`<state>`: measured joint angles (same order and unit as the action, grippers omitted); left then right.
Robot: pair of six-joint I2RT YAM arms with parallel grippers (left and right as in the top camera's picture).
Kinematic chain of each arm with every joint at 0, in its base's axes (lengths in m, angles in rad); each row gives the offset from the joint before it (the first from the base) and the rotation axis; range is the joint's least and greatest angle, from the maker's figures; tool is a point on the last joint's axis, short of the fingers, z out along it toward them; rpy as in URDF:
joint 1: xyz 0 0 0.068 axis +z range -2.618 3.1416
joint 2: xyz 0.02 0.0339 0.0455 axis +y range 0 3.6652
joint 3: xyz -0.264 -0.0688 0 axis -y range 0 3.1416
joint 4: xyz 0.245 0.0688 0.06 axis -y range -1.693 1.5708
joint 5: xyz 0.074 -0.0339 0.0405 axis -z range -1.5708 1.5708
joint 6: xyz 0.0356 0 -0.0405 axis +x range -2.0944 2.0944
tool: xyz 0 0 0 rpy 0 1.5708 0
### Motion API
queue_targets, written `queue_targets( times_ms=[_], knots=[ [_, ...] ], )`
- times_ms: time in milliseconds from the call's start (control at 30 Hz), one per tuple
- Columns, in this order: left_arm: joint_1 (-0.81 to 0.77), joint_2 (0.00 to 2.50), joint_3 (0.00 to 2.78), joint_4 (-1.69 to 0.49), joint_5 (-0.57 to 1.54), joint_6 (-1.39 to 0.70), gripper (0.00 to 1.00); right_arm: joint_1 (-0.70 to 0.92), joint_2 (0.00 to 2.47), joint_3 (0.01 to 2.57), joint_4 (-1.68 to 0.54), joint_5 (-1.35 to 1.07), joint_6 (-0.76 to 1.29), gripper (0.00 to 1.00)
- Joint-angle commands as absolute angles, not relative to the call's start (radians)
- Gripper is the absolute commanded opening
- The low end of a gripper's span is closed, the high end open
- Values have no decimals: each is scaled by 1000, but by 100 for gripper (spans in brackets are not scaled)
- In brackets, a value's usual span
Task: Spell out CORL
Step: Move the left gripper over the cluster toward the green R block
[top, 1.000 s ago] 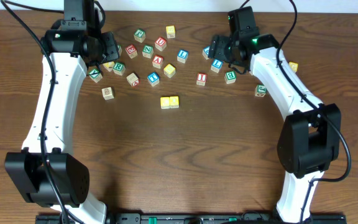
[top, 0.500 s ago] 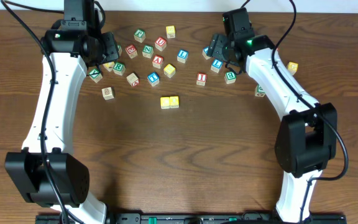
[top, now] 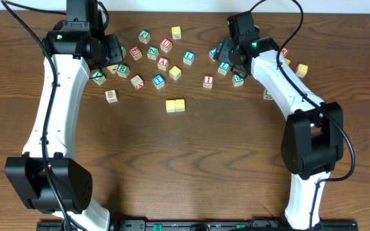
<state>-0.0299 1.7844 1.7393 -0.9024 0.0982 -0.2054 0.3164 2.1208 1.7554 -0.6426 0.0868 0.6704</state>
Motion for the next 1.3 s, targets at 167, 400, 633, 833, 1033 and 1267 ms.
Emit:
queue_targets(
  times_ms=[167,400,633,833,1033,1267],
  knots=[
    [-50,1824,1722,-849,92,-165,30,322,2128,1767,-647,106,677,82],
    [-57,1950,1722,-745,93,-99,40,322,2128,1767,-689,99,675,84],
    [-57,2066,1722,-737,92,-23,41,322,2127,1767,-723,99,638,87],
    [-56,2114,1722,-703,92,23,42,322,2103,1767,-730,99,606,88],
    [-56,2133,1722,-663,57,52,50,322,2038,1767,-751,102,554,90],
    [-53,2174,1722,-641,40,52,51,323,1941,1767,-798,131,517,90]
  ],
)
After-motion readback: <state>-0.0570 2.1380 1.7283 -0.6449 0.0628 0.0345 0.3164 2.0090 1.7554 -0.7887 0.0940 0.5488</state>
